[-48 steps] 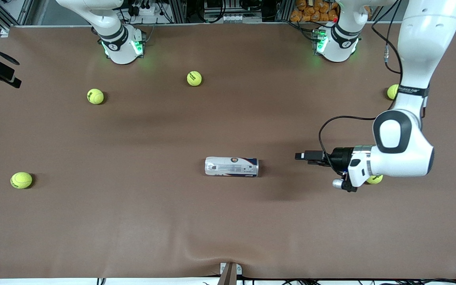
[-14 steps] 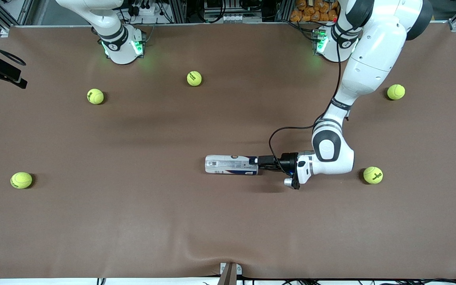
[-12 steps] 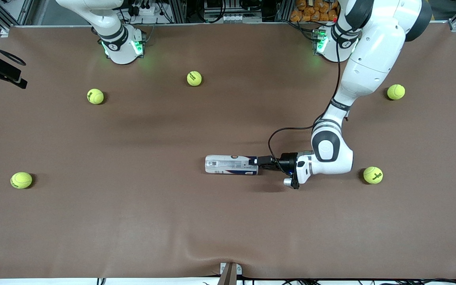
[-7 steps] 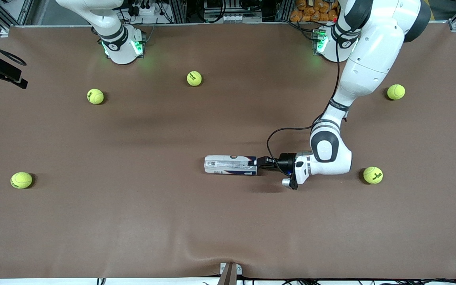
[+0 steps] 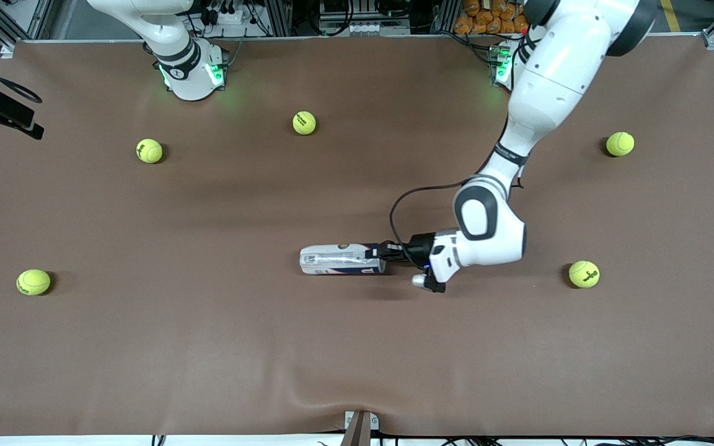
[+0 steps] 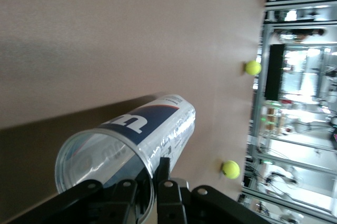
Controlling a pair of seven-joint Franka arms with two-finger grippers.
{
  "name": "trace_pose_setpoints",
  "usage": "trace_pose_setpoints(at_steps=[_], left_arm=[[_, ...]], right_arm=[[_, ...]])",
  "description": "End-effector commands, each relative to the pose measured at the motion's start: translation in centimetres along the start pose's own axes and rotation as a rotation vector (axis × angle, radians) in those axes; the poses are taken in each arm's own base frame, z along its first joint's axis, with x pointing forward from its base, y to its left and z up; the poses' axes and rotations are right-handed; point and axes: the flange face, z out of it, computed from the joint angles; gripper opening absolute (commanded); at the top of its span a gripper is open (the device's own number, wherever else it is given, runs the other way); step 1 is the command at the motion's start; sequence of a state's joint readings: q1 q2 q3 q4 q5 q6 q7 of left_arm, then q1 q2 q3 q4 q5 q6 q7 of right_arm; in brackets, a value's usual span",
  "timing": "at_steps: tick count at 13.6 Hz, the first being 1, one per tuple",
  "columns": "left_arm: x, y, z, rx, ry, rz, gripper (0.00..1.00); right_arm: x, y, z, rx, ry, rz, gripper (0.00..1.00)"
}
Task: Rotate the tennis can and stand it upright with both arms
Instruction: 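Lift and rotate the can upright with the left gripper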
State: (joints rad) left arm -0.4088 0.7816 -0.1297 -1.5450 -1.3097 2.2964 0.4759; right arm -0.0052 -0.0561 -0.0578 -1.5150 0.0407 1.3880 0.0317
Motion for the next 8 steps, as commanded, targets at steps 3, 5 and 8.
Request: trace_pose_setpoints(at_steps=[3,5,8], left_arm=[[2.2,7.6,-1.6,0.236,0.027,-0.091,0.0],[0.7,11.0,0.2,0.338,0.037,-0.158,0.0],[-2.0,17.6,0.7,0.49,0.132,-0.196,0.0]], right_arm=[[0.0,-0.2,0.0,-0.013,0.004,-0.011,1.0],[0.0,-0.2,0.0,-0.013,0.005,-0.011,1.0],[0.0,-0.2,0.0,-0.013,0.005,-0.011,1.0]])
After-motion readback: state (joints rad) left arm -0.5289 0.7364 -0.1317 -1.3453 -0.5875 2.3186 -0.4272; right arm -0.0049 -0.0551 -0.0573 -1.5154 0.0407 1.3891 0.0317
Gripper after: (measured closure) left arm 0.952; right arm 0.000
